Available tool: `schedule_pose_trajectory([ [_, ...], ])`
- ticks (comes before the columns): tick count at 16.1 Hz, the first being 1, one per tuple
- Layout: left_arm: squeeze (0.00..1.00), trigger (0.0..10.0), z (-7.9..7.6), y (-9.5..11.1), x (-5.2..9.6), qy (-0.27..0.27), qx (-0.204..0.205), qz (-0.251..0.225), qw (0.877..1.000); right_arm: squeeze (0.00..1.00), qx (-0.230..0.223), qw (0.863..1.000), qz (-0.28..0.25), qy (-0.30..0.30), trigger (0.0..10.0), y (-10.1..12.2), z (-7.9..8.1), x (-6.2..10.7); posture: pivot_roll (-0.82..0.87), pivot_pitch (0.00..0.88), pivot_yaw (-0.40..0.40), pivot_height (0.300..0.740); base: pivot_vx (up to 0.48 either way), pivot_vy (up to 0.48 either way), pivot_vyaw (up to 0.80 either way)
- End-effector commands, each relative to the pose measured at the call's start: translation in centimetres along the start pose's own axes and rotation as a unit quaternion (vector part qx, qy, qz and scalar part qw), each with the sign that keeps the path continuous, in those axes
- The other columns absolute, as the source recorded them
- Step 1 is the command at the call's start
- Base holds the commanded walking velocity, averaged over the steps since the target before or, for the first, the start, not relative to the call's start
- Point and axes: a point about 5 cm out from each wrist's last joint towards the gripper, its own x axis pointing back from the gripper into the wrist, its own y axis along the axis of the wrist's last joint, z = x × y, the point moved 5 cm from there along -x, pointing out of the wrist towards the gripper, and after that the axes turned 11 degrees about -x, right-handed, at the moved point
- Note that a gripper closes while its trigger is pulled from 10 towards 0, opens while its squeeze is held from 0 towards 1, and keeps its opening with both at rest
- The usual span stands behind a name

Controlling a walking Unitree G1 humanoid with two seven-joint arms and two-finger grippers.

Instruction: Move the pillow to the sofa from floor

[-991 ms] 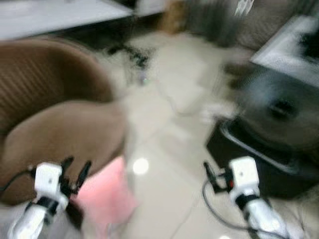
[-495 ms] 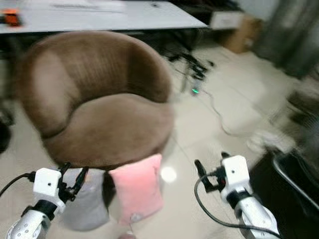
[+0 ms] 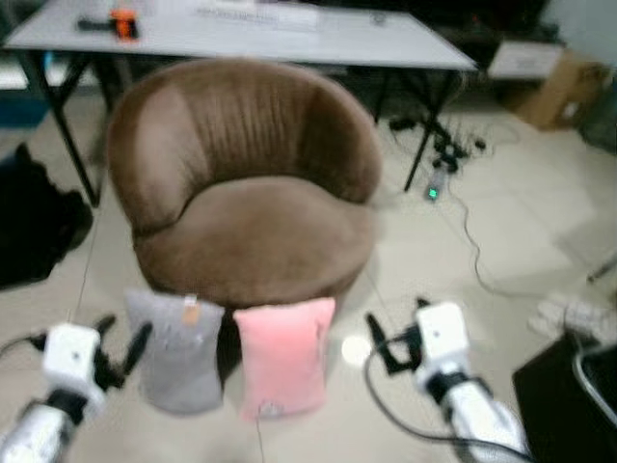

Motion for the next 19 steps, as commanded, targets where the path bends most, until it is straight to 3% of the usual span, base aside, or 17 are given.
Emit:
schedule_pose_trajectory([
  [1,0.0,10.0,-0.9,-0.3,-0.1,-0.015,-0.001,0.003,1.0,0.56,0.009,1.0,0.002,-0.009,10.0,-0.3,0.0,0.1,0.04,0.033,0.024,0.74,0.0,0.0,0.0],
  [3,0.0,10.0,-1.0,-0.3,0.0,-0.018,-0.009,0.003,1.0,0.55,-0.001,1.0,-0.004,-0.004,10.0,-0.5,1.5,-0.3,0.06,0.033,0.042,0.74,0.0,0.0,0.0],
  [9,0.0,10.0,-1.1,-0.2,0.3,-0.021,-0.023,0.002,1.0,0.55,-0.002,1.0,-0.007,-0.001,10.0,-0.7,2.6,-0.4,0.08,0.056,0.057,0.74,0.0,0.0,0.0],
  [14,0.0,10.0,0.3,-1.3,0.8,-0.018,-0.039,0.027,0.999,0.55,-0.02,1.0,-0.014,0.003,10.0,-0.9,5.2,-0.5,0.12,0.073,0.136,0.74,0.0,0.0,0.0],
  [19,0.0,10.0,1.1,-1.7,0.9,0.004,-0.033,0.033,0.999,0.55,-0.011,1.0,-0.015,0.014,10.0,-0.9,5.6,-0.7,0.12,0.065,0.094,0.74,0.0,-0.145,0.0],
])
